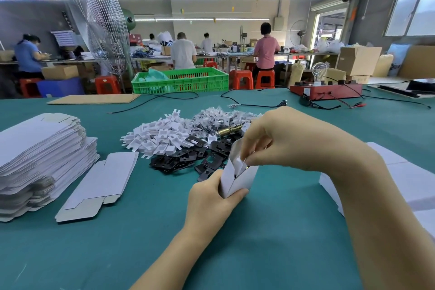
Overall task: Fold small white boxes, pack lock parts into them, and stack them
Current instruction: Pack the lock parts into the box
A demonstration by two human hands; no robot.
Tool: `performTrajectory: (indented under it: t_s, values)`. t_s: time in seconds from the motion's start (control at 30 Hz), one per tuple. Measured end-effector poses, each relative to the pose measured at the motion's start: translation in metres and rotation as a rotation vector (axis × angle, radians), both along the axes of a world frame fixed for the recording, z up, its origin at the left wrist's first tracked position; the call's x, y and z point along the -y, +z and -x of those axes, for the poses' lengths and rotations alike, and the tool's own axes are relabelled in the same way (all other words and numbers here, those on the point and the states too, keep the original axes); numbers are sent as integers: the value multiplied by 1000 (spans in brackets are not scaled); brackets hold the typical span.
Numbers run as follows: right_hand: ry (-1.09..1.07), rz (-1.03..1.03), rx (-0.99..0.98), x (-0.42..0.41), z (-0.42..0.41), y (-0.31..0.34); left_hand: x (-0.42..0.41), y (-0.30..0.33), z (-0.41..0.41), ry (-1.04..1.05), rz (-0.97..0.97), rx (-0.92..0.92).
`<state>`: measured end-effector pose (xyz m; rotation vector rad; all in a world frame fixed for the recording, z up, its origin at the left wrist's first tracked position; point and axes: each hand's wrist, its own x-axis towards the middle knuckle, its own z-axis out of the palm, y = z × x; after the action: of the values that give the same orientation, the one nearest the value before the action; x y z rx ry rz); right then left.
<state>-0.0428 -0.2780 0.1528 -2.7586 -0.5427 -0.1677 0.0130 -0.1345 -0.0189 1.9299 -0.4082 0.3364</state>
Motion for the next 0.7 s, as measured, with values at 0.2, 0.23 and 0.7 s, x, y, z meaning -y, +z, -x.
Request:
performTrajectory:
  t_s: [0.2,0.23,0.7]
  values:
    - [18,8,-20,-3,-4,-4,1,1,-1,23,39,-26]
    - [19,17,-23,-3,-5,-5,1,1,-1,20,34,-27]
    - [-176,-62,-9,40,-8,0,-1,5,-1,-20,173,-98]
